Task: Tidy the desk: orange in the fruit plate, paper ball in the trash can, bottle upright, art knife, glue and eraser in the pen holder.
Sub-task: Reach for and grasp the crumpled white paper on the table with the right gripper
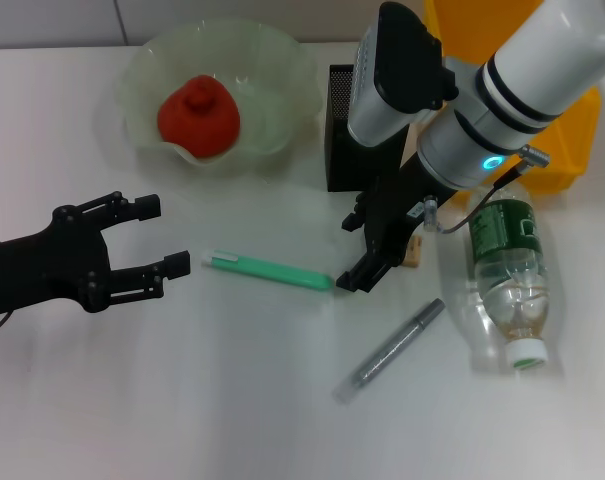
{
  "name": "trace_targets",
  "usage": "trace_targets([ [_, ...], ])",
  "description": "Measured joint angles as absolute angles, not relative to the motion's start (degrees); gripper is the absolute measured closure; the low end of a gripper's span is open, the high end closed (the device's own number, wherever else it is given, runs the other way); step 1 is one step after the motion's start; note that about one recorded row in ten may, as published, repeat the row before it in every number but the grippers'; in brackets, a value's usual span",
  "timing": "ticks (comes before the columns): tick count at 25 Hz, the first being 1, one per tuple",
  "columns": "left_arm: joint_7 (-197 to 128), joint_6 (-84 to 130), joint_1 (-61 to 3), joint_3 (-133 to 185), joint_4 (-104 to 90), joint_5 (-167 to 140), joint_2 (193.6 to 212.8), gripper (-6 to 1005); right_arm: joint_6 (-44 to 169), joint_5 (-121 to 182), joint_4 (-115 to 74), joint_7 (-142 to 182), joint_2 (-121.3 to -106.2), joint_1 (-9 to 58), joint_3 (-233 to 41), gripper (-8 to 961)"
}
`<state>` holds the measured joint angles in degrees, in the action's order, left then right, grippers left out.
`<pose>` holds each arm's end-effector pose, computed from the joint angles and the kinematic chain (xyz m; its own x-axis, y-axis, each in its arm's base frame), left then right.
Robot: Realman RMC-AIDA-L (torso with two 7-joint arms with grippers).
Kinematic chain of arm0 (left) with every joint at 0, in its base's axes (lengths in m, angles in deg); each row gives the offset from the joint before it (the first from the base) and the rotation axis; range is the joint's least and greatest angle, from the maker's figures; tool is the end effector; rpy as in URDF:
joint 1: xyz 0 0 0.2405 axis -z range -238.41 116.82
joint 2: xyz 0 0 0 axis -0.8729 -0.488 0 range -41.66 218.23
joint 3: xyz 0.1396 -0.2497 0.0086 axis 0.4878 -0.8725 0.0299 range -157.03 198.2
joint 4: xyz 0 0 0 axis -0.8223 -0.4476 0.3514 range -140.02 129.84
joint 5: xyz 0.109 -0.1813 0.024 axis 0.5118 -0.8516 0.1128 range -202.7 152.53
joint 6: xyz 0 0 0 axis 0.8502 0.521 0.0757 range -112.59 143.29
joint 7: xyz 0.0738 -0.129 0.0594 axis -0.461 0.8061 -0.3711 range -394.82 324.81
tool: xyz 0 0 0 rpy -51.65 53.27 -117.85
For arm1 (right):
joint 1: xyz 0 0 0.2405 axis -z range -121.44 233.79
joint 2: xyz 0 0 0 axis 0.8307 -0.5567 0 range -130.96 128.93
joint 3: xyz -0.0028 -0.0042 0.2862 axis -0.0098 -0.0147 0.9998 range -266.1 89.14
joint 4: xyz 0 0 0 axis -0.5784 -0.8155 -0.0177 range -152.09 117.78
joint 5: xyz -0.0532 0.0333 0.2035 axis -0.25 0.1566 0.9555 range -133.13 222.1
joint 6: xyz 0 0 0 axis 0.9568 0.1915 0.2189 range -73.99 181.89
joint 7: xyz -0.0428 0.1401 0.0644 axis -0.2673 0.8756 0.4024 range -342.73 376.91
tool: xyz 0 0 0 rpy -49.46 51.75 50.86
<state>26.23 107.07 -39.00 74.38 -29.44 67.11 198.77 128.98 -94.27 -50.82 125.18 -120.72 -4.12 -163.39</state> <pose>-0.3304 0.3035 -0.0034 0.7694 0.2263 0.5974 0.4148 -0.8882 -0.1978 0.1606 0.4211 -0.1136 0.9349 -0.1472 0.3231 -0.1355 -0.9890 -0.0586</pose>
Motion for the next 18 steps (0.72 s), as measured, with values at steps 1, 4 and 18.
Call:
trace_targets([
  [1, 26.23, 107.07, -39.00, 74.38, -29.44, 67.11, 198.77, 140, 128.98, -94.27, -50.82, 125.18, -120.72, -4.12, -163.39, 148],
  [4, 26.18, 107.05, -39.00, 74.38, -29.44, 67.11, 198.76, 140, 128.73, -94.05, -50.51, 125.10, -120.75, -4.13, -163.74, 148],
  [18, 26.17, 107.01, -38.91, 74.38, -29.44, 67.12, 198.77, 140, 128.65, -94.03, -50.46, 124.69, -120.81, -3.69, -163.81, 148],
])
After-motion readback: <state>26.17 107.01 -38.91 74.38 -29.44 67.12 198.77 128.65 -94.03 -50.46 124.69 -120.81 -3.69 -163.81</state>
